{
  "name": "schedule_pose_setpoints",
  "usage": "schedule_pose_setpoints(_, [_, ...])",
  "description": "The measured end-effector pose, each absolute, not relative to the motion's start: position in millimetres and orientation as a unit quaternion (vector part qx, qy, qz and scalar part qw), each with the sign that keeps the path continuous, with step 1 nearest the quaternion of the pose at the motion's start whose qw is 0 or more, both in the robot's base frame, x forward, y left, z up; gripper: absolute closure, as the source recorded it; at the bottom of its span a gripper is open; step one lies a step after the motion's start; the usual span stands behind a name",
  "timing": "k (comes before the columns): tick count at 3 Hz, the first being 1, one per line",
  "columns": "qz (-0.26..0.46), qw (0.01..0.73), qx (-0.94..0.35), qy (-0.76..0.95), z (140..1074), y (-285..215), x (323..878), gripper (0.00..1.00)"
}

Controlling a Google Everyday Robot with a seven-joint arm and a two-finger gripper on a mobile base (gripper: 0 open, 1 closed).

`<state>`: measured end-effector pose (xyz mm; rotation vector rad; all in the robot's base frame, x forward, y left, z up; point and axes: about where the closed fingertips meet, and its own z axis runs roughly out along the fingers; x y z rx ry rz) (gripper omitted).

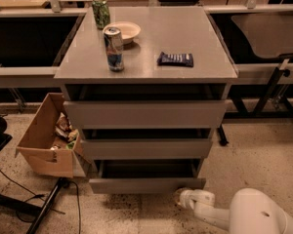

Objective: Close bottom drawer

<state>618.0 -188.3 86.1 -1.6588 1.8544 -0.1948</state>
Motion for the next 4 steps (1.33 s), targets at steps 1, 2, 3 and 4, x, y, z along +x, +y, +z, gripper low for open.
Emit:
schedule_pose_setpoints(1, [-0.074, 0.317, -0.630, 0.705, 86.1, -188.3, 618.0, 0.04])
schedule_pose_setpoints(2, [-0.074, 0.317, -0.630, 0.705, 86.1, -188.3, 618.0, 0.00])
schedule_pose_setpoints(3, [-0.074, 0.317, -0.630, 0.705, 86.1, -188.3, 618.0, 0.00])
schedule_pose_setpoints(4, [-0.074, 0.317, -0.630, 0.705, 86.1, -188.2, 618.0, 0.16])
